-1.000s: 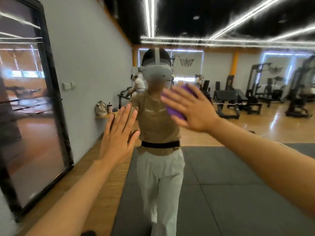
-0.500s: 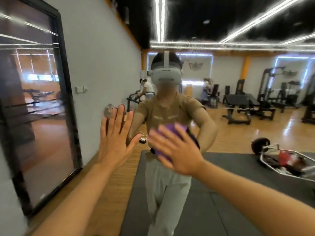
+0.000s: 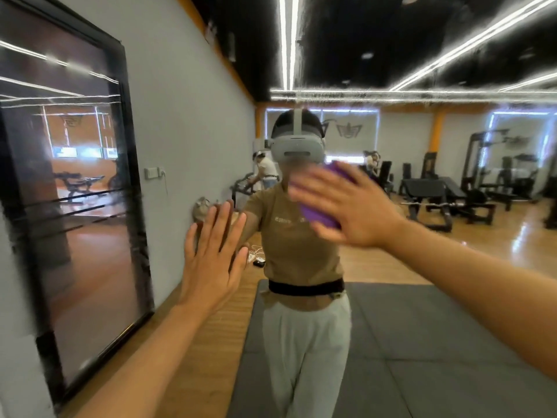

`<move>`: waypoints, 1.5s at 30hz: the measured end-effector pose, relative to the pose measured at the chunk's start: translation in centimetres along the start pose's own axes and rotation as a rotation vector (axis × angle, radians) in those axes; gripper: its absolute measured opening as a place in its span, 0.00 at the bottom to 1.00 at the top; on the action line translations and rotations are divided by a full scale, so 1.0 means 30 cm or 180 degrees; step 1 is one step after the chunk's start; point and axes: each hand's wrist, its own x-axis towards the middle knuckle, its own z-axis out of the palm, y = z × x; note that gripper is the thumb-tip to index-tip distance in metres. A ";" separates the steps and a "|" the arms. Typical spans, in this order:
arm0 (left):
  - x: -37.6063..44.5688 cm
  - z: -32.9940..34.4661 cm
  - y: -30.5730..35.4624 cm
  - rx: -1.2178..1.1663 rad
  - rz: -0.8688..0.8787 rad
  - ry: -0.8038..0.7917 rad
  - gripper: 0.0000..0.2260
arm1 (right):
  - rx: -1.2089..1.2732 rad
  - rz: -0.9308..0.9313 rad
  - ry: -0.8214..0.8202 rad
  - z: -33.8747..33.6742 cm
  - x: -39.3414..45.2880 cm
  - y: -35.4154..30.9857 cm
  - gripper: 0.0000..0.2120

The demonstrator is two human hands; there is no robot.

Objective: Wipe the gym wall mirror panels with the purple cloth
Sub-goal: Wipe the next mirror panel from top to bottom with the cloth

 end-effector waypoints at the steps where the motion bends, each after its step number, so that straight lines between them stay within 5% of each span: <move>1: 0.003 -0.005 -0.012 -0.0032 -0.0098 0.0021 0.28 | -0.0075 0.0269 0.0094 -0.021 0.069 0.052 0.30; 8: 0.025 -0.023 -0.111 -0.0114 -0.0257 0.0087 0.30 | -0.0100 0.1610 0.0730 -0.048 0.318 0.120 0.29; 18: 0.011 -0.022 -0.189 0.0184 0.0174 0.0086 0.27 | 0.0031 -0.0444 -0.0134 0.113 -0.050 -0.350 0.33; 26: 0.000 -0.013 -0.206 0.0212 0.0262 0.0050 0.26 | 0.0008 -0.1405 -0.0342 0.079 0.086 -0.173 0.30; 39: 0.016 -0.076 -0.275 0.0222 0.0080 0.0158 0.27 | -0.0159 0.1205 0.0669 -0.034 0.523 0.062 0.29; 45: 0.018 -0.053 -0.312 0.0120 0.0225 0.0126 0.27 | -0.0261 0.0834 0.0580 0.032 0.475 -0.079 0.29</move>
